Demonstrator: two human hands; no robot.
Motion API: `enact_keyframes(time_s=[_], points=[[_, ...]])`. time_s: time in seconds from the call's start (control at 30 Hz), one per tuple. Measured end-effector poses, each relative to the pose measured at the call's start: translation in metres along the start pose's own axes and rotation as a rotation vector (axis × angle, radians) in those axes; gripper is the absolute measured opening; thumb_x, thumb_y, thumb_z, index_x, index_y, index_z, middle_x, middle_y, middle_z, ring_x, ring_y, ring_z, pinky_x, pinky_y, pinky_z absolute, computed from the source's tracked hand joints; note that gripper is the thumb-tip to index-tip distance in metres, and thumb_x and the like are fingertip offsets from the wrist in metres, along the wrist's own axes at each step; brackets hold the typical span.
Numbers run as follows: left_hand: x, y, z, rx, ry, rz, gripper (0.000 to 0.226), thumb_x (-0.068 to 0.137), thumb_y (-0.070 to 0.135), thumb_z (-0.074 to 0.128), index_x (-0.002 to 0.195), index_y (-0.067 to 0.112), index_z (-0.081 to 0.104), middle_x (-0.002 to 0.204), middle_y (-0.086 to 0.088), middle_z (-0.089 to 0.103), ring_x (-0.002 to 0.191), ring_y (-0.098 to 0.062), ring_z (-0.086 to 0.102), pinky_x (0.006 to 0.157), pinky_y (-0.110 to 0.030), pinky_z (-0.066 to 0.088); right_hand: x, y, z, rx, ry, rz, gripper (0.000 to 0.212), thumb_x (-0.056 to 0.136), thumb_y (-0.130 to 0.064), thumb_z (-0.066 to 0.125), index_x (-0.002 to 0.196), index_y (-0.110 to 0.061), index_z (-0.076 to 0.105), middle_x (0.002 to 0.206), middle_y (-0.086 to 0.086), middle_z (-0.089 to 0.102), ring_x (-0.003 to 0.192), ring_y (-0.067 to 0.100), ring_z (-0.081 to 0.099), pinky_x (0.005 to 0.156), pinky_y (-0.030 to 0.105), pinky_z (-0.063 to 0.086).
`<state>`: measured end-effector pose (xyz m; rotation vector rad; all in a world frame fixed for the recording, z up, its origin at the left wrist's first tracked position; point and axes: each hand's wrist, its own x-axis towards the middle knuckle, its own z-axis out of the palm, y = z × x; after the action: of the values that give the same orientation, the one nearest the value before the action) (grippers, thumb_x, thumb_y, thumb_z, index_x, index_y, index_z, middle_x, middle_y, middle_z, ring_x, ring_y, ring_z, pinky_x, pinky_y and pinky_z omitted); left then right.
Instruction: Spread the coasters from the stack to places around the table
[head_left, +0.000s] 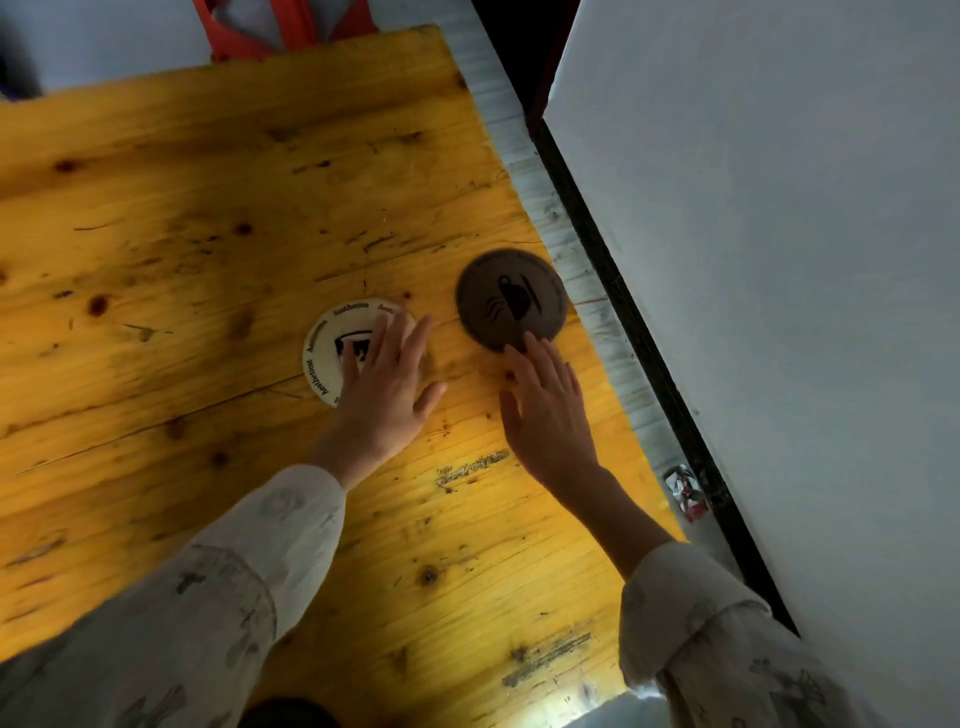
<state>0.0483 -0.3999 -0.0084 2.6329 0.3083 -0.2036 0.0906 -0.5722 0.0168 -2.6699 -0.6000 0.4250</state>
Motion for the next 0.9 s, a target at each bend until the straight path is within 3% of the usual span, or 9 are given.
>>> enact_keyframes(time_s=[0.1,0.2,0.33,0.5,0.57,0.73,0.9], points=[[-0.053,-0.020,-0.006,-0.106,-0.001,-0.088,0.069,0.088,0.038,0.046,0.143,0.021,0.008,0.155,-0.013,0.009,0.143,-0.030,0.006,0.115,-0.054,0.014,-0.031,-0.032,0.010,0.079,-0.002,-0.050,0.045,0.090,-0.015,0.052,0.133,-0.005,0.043,0.144,0.017,0.042,0.137,0.030,0.034,0.113,0.045,0.031],[-0.107,-0.040,-0.026,-0.239,0.026,-0.208,0.068,0.089,0.033,0.048,0.143,0.017,0.011,0.154,-0.015,0.013,0.142,-0.031,0.009,0.115,-0.052,0.017,-0.054,-0.069,0.013,0.188,-0.079,-0.045,0.045,0.093,-0.016,0.049,0.136,-0.006,0.038,0.145,0.016,0.041,0.136,0.028,0.035,0.112,0.039,0.033],[-0.177,-0.055,-0.067,-0.426,0.100,-0.371,0.061,0.089,0.021,0.051,0.141,0.012,0.020,0.148,-0.017,0.028,0.136,-0.030,0.027,0.110,-0.042,0.023,-0.084,-0.119,0.010,0.245,-0.157,-0.056,0.044,0.095,-0.020,0.046,0.137,-0.010,0.036,0.142,0.012,0.045,0.131,0.027,0.041,0.105,0.036,0.036],[-0.276,-0.104,-0.107,-0.454,0.165,-0.471,0.054,0.089,0.019,0.051,0.138,0.007,0.030,0.144,-0.018,0.037,0.133,-0.030,0.035,0.109,-0.037,0.027,-0.135,-0.189,0.021,0.239,-0.281,-0.146,0.045,0.094,-0.026,0.047,0.137,-0.016,0.037,0.137,0.008,0.052,0.124,0.022,0.051,0.101,0.035,0.040],[-0.296,-0.117,-0.110,-0.480,0.155,-0.495,0.052,0.089,0.017,0.051,0.137,0.009,0.032,0.142,-0.017,0.040,0.131,-0.029,0.038,0.107,-0.035,0.028,-0.145,-0.198,0.027,0.249,-0.301,-0.145,0.043,0.094,-0.026,0.048,0.136,-0.016,0.039,0.135,0.008,0.054,0.120,0.022,0.054,0.099,0.036,0.042],[-0.395,-0.184,-0.130,-0.518,0.173,-0.527,0.044,0.087,0.008,0.053,0.129,0.001,0.042,0.134,-0.021,0.049,0.124,-0.032,0.047,0.105,-0.039,0.033,-0.199,-0.295,0.073,0.268,-0.370,-0.183,0.041,0.094,-0.022,0.049,0.134,-0.015,0.042,0.130,0.012,0.057,0.115,0.026,0.058,0.097,0.040,0.046],[-0.462,-0.245,-0.161,-0.494,0.088,-0.501,0.042,0.090,0.022,0.050,0.131,0.012,0.042,0.136,-0.013,0.049,0.123,-0.031,0.047,0.103,-0.038,0.037,-0.254,-0.380,0.108,0.356,-0.389,-0.155,0.040,0.094,-0.021,0.049,0.133,-0.013,0.042,0.127,0.013,0.059,0.109,0.026,0.061,0.095,0.041,0.047]])
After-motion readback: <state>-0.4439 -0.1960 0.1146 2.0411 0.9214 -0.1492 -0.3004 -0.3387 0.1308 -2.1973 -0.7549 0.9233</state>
